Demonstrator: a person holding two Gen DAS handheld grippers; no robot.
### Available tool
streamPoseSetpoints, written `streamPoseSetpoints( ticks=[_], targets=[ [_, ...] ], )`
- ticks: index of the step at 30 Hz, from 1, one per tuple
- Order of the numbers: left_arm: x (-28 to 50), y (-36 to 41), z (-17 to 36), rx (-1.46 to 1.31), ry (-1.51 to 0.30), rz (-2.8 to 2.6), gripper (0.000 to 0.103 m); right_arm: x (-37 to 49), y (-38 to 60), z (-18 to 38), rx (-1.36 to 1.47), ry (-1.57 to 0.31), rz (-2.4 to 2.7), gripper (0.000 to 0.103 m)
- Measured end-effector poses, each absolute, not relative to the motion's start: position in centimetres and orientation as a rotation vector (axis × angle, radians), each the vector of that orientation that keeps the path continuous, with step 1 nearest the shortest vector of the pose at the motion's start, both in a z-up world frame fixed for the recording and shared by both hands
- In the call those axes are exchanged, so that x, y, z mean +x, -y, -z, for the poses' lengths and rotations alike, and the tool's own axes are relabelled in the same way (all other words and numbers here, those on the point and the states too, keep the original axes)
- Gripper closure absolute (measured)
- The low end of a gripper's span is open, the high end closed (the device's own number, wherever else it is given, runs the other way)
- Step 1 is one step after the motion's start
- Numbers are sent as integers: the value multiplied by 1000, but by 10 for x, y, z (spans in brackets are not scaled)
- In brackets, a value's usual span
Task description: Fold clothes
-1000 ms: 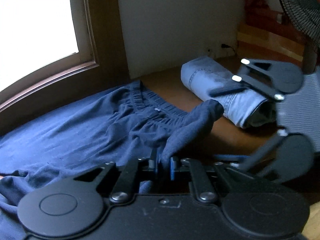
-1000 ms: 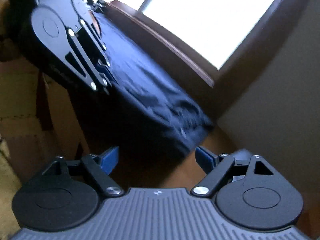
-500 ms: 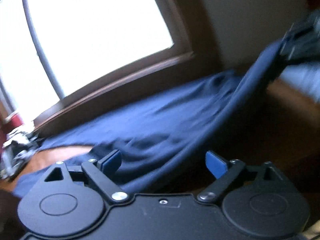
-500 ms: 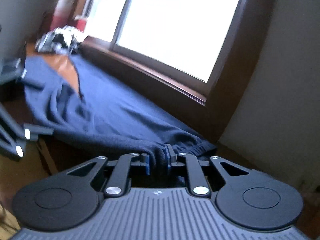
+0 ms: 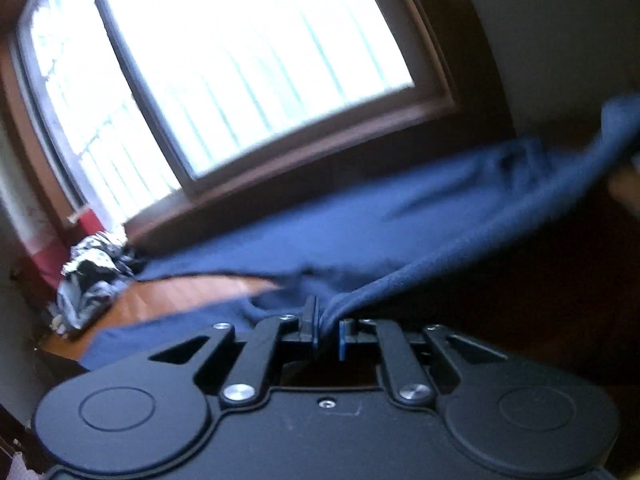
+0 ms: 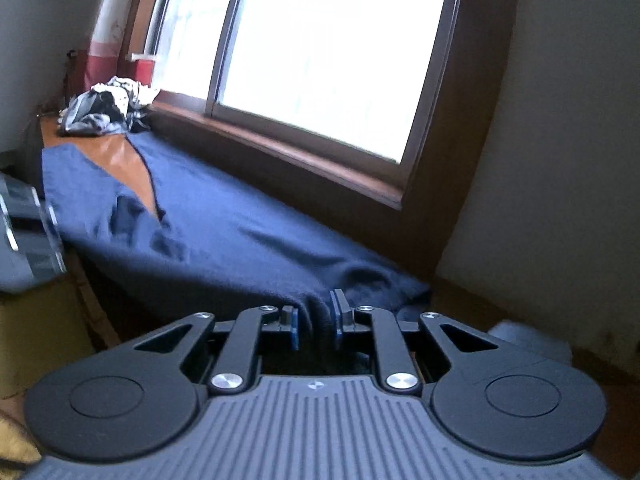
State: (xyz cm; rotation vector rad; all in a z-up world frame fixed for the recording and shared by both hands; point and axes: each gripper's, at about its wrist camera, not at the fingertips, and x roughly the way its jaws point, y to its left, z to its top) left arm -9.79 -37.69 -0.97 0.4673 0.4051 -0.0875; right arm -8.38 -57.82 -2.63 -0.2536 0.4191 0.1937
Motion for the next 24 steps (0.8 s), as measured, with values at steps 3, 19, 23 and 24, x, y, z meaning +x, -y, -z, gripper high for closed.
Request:
streamPoseSetpoints(
  ticks=[3, 19, 23, 24],
  targets=[
    [-95, 379, -9, 510, -378, 81, 95, -93, 577, 27, -233, -430, -194, 87],
    [80, 429, -23, 599, -296, 224, 91, -16, 590, 1, -192, -451, -93, 87],
    [129, 444, -10, 606, -321, 274, 91, 25, 598, 9, -181, -491, -54, 87],
    [139, 447, -7, 610, -327, 281, 91, 35, 601, 11, -178, -502, -45, 87]
  ],
)
